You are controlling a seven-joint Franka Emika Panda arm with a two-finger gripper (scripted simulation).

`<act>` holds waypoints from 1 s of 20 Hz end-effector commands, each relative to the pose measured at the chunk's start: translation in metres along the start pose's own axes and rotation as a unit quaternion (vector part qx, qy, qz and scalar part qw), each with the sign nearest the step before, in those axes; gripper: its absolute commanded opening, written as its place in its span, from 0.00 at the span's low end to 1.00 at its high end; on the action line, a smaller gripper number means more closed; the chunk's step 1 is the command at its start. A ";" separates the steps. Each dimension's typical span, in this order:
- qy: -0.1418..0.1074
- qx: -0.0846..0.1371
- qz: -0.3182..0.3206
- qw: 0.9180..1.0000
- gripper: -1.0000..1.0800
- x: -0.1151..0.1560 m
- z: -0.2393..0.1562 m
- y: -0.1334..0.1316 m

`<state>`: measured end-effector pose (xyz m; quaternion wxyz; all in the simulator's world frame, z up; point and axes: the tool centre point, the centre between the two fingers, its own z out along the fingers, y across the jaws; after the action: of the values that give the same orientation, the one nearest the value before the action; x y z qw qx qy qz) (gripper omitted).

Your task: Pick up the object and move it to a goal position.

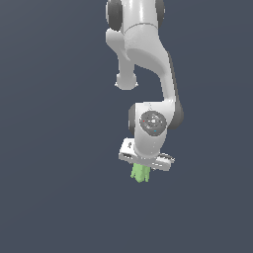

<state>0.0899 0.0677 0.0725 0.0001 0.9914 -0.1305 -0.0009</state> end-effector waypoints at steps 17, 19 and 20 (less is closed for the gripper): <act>0.001 0.000 0.002 1.000 0.96 0.001 0.051 -0.001; 0.001 0.000 0.002 1.000 0.00 0.001 0.050 -0.001; 0.001 0.000 0.002 1.000 0.00 0.001 0.050 -0.001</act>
<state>0.0906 0.0683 0.0223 0.0000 0.9912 -0.1321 -0.0002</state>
